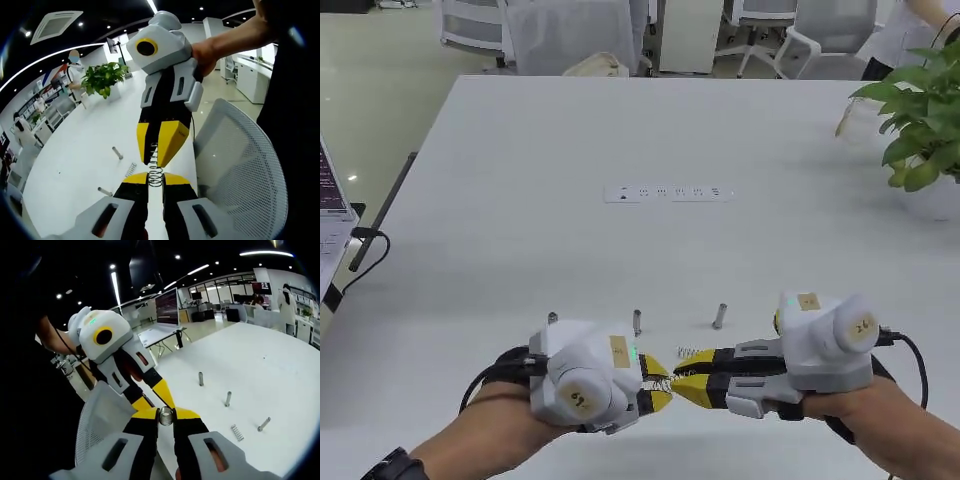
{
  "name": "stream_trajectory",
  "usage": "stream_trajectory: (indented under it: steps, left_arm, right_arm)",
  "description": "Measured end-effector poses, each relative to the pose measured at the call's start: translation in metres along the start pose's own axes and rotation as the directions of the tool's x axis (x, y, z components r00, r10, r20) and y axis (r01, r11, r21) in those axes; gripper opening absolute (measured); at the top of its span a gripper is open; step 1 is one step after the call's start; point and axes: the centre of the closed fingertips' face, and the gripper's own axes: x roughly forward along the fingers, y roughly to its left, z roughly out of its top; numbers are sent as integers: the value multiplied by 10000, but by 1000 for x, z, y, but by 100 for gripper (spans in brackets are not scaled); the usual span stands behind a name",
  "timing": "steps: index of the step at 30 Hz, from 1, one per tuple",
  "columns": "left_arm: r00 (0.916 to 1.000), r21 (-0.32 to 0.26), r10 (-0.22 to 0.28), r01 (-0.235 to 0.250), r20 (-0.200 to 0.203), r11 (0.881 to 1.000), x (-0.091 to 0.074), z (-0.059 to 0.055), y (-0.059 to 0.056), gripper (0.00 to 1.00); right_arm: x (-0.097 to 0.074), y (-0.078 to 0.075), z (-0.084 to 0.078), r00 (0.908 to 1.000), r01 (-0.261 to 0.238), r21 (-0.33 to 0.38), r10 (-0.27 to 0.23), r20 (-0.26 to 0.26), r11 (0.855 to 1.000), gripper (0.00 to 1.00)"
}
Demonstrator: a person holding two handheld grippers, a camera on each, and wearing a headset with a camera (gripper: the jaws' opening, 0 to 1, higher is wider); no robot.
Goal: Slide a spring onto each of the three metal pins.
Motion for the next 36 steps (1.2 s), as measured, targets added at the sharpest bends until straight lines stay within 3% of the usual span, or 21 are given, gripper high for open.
stream_trajectory:
  steps: [11, 21, 27, 36]
  left_arm:
    - [9969, -988, 195, -119, 757, 9950, 6, 11, 10, 2]
    - [9871, -1634, 373, -115, 1556, 9865, 8, 28, 17, 2]
    - [9857, -1630, 321, -47, 1657, 9866, 10, 32, 15, 2]
    - [9853, -1549, 233, 32, 1691, 9879, 10, 34, 12, 2]
  right_arm:
    - [-4, -5, 14, 9947, 43, -1271, -173, -1016, 9919, 9]
    - [-20, -9, 21, 9788, -342, -2531, -188, -2040, 9668, 9]
    - [-26, -12, 18, 9630, -599, -3153, -283, -2679, 9471, 13]
    - [-34, -10, 11, 9251, -1348, -4081, -328, -3783, 9029, 19]
